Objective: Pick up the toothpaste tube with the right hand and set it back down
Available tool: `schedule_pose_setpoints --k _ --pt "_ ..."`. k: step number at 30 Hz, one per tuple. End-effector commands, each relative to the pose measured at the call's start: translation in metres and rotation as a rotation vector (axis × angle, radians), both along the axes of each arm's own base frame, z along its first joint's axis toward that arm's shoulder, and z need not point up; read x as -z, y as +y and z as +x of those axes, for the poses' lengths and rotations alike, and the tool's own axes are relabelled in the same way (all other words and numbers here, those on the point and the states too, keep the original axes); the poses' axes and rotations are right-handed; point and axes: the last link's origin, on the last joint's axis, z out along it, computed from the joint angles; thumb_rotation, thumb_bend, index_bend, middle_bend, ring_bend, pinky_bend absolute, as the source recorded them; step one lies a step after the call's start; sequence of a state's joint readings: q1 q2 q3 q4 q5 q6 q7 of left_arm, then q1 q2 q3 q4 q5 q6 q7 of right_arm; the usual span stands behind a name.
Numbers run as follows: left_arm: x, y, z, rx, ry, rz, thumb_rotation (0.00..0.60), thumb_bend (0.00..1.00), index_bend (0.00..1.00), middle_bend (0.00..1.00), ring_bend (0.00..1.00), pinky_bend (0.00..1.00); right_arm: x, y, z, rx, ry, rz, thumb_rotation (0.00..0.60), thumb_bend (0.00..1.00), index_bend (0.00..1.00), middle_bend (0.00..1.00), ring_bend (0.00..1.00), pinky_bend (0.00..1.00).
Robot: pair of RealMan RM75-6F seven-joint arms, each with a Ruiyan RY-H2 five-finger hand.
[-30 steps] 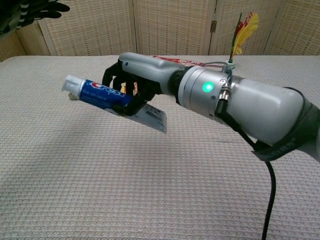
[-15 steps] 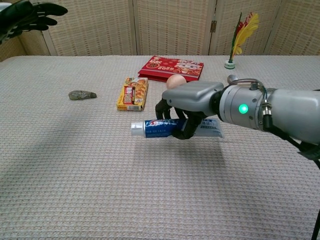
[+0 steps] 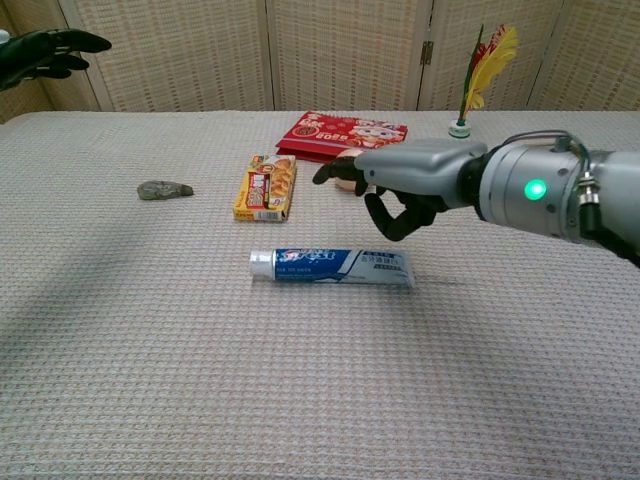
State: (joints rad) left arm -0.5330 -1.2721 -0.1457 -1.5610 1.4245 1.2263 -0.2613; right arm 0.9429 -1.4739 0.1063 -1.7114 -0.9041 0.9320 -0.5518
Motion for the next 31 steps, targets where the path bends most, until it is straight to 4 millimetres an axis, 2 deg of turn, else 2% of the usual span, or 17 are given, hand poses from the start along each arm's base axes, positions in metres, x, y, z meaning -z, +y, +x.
schedule_pose_setpoints --k 1,2,3,4,5,10,14,16,19,23,28,31 --pt "-0.007 0.001 -0.014 -0.066 0.042 0.020 0.042 0.14 0.00 0.02 0.00 0.00 -0.037 0.004 -0.020 0.036 -0.065 -0.089 0.600 0.96 0.00 0.09 0.22 0.21" --pt "-0.010 0.000 -0.019 -0.101 0.059 0.015 0.168 0.14 0.00 0.02 0.00 0.00 -0.051 0.006 -0.031 0.036 -0.069 -0.135 0.600 0.96 0.00 0.12 0.25 0.22" --pt "-0.012 -0.001 -0.022 -0.121 0.071 0.014 0.348 0.16 0.01 0.02 0.00 0.00 -0.060 0.009 -0.040 0.041 -0.065 -0.166 0.600 0.96 0.00 0.16 0.27 0.23" --pt "-0.015 -0.002 -0.025 -0.135 0.086 0.022 0.494 0.17 0.01 0.02 0.01 0.00 -0.070 0.012 -0.050 0.050 -0.066 -0.197 0.600 0.96 0.01 0.18 0.28 0.24" --pt "-0.018 -0.004 -0.029 -0.149 0.114 0.041 0.596 0.20 0.01 0.02 0.01 0.00 -0.083 0.017 -0.063 0.069 -0.071 -0.234 0.600 0.96 0.01 0.18 0.28 0.24" --pt "-0.027 -0.011 -0.050 -0.205 0.200 0.092 0.600 0.25 0.01 0.03 0.02 0.00 -0.129 0.040 -0.115 0.157 -0.078 -0.353 0.600 0.92 0.01 0.11 0.22 0.23" --pt "-0.035 -0.024 -0.063 -0.233 0.239 0.126 0.600 0.25 0.03 0.03 0.02 0.00 -0.153 0.067 -0.144 0.181 -0.081 -0.442 0.600 0.85 0.00 0.10 0.21 0.21" --pt "-0.039 -0.033 -0.071 -0.242 0.267 0.164 0.600 0.25 0.03 0.03 0.02 0.00 -0.161 0.082 -0.160 0.203 -0.092 -0.462 0.600 0.85 0.00 0.08 0.18 0.18" --pt "-0.044 -0.045 -0.082 -0.265 0.292 0.207 0.600 0.25 0.03 0.03 0.02 0.00 -0.172 0.099 -0.180 0.232 -0.097 -0.486 0.600 0.85 0.00 0.06 0.14 0.11" --pt "-0.051 -0.069 -0.091 -0.287 0.287 0.258 0.600 0.25 0.04 0.03 0.02 0.00 -0.184 0.126 -0.204 0.280 -0.106 -0.509 0.600 0.85 0.00 0.05 0.13 0.09" --pt "-0.054 -0.096 -0.097 -0.292 0.270 0.302 0.600 0.25 0.04 0.03 0.03 0.00 -0.190 0.151 -0.224 0.315 -0.137 -0.538 0.600 0.85 0.00 0.07 0.14 0.08" --pt "-0.053 -0.109 -0.098 -0.306 0.279 0.302 0.600 0.25 0.04 0.03 0.03 0.00 -0.188 0.158 -0.231 0.328 -0.156 -0.546 0.600 0.85 0.00 0.07 0.14 0.08"
